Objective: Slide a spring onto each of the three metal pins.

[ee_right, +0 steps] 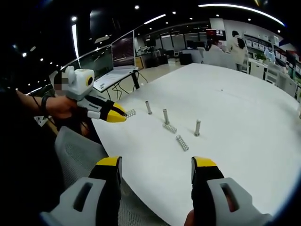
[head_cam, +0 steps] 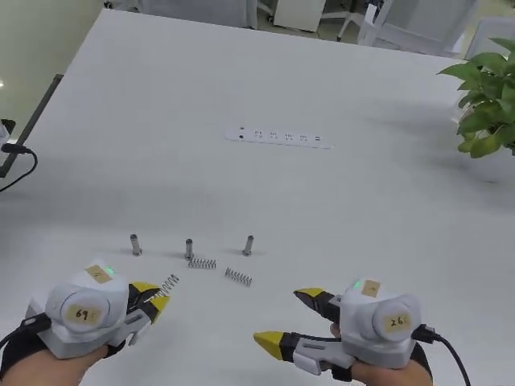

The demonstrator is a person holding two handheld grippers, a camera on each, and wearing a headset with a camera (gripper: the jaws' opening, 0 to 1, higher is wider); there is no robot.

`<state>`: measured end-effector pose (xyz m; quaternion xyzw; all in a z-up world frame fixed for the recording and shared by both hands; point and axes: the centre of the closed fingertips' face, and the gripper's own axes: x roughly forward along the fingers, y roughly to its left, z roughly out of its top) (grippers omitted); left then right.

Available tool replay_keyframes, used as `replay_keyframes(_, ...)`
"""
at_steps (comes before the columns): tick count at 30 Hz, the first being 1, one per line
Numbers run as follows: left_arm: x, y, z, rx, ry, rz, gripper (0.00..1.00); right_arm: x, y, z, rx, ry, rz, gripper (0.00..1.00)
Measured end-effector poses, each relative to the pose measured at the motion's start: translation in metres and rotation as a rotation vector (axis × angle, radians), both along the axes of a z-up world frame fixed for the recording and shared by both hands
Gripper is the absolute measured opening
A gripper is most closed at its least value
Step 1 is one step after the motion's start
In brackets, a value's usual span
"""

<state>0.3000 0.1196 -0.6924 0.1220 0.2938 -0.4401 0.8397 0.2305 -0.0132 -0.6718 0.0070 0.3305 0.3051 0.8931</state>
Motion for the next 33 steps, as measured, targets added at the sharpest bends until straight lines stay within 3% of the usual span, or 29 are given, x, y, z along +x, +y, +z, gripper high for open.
replay_keyframes(11,-0.032,-0.032,0.018,-0.023,-0.043,-0.158,0.02,0.0,0.01,0.007,0.039,0.0,0.059,0.47)
replay_keyframes(14,-0.046,-0.042,0.02,-0.017,-0.055,-0.219,0.02,0.002,0.016,0.012,0.074,-0.007,0.071,0.43)
replay_keyframes(18,-0.054,-0.05,0.023,-0.022,-0.061,-0.26,0.02,-0.001,0.024,0.015,0.094,-0.008,0.102,0.36)
replay_keyframes(24,-0.07,-0.066,0.029,-0.034,-0.079,-0.34,0.02,-0.006,0.033,0.015,0.139,0.016,0.129,0.33)
replay_keyframes(29,-0.077,-0.073,0.032,-0.039,-0.089,-0.383,0.02,-0.009,0.039,0.014,0.218,0.064,0.112,0.27)
replay_keyframes(33,-0.081,-0.077,0.036,-0.044,-0.096,-0.412,0.02,-0.011,0.044,0.014,0.242,0.074,0.12,0.25)
